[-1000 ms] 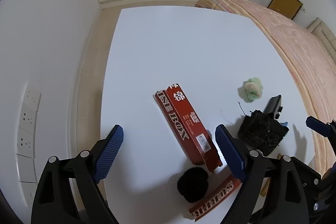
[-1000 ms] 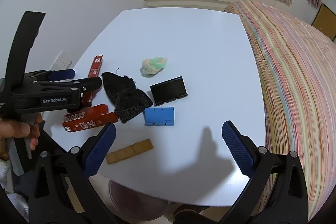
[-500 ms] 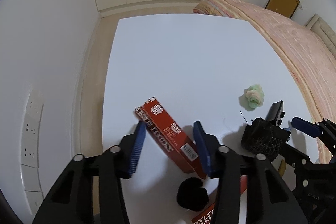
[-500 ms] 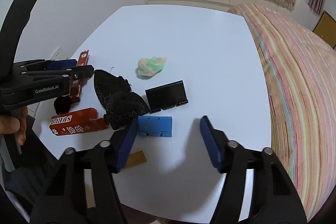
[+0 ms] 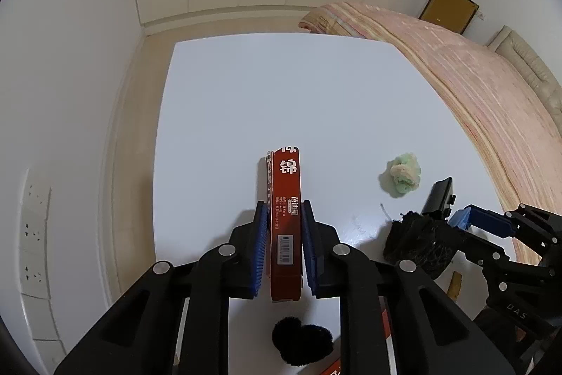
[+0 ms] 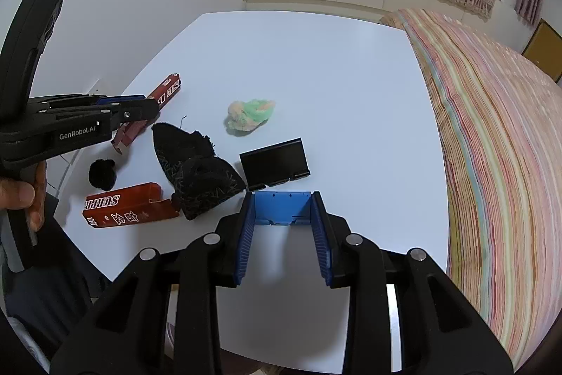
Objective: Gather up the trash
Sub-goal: 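Grasp the red tissue box with the left tool while the right tool grasps the blue block, then carry both items over the wastebasket and open both tools to drop them, then move both tools back over the table toward the remaining items, then grasp the black fuzzy ball with the left tool while the right tool grasps the wooden ruler, then carry both items over the wastebasket and open both tools to drop them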
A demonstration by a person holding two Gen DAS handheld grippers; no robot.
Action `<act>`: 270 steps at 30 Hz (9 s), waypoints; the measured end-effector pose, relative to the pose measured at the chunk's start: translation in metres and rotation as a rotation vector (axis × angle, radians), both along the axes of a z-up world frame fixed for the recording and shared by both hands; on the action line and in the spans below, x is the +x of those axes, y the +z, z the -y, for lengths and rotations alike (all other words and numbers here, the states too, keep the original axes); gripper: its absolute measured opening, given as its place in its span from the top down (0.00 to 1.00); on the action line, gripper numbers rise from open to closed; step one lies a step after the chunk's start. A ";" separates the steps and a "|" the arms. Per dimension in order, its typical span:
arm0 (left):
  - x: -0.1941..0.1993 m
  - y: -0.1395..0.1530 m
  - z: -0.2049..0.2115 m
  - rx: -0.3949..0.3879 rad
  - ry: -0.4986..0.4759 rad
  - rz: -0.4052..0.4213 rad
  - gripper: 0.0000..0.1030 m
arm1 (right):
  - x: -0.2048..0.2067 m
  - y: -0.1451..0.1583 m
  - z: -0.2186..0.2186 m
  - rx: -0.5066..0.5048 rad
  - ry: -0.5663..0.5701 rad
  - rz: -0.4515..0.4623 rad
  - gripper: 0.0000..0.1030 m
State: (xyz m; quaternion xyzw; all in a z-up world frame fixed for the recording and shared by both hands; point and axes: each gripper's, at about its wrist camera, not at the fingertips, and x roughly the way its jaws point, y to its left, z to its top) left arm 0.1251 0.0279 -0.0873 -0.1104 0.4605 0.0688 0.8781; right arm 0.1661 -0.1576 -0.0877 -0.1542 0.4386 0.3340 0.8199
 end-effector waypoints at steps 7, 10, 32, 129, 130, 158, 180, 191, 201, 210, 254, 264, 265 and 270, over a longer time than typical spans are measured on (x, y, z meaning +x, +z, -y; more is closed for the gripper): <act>0.000 0.012 0.000 0.010 -0.022 0.033 0.83 | -0.005 0.012 0.006 0.018 -0.007 0.012 0.70; -0.006 0.022 0.002 0.019 -0.037 0.049 0.83 | -0.010 0.021 0.008 0.029 -0.008 0.023 0.70; -0.101 0.087 0.050 0.040 -0.304 0.133 0.83 | -0.101 0.089 0.041 0.098 0.015 0.085 0.70; -0.127 0.033 0.044 -0.070 -0.425 -0.002 0.07 | -0.118 0.059 0.054 0.074 -0.038 -0.041 0.03; -0.125 0.032 0.043 -0.070 -0.422 -0.005 0.07 | -0.115 0.059 0.053 0.073 -0.039 -0.043 0.03; -0.052 -0.004 -0.024 -0.009 -0.347 -0.081 0.13 | -0.064 0.012 0.004 0.006 -0.063 -0.111 0.04; -0.047 -0.008 0.001 0.074 -0.459 -0.088 0.60 | -0.057 -0.004 -0.019 -0.090 -0.070 -0.052 0.54; -0.057 -0.006 0.003 0.064 -0.428 -0.087 0.78 | -0.054 0.000 -0.017 -0.089 -0.021 -0.050 0.80; -0.058 -0.005 0.000 0.034 -0.395 -0.079 0.80 | -0.054 0.001 -0.014 -0.091 0.000 -0.051 0.89; -0.066 0.016 0.000 0.017 -0.391 -0.042 0.80 | -0.061 0.020 -0.008 -0.039 0.001 -0.038 0.89; -0.191 0.037 0.100 -0.036 -0.505 0.030 0.80 | -0.199 0.053 0.064 0.129 0.095 -0.062 0.89; -0.192 0.033 0.097 0.001 -0.476 0.024 0.17 | -0.193 0.042 0.066 0.082 0.047 -0.045 0.15; -0.192 0.033 0.095 0.008 -0.461 0.030 0.13 | -0.192 0.041 0.066 0.072 0.039 -0.041 0.11; -0.190 0.036 0.087 0.033 -0.416 0.046 0.07 | -0.188 0.039 0.068 0.053 0.017 -0.035 0.06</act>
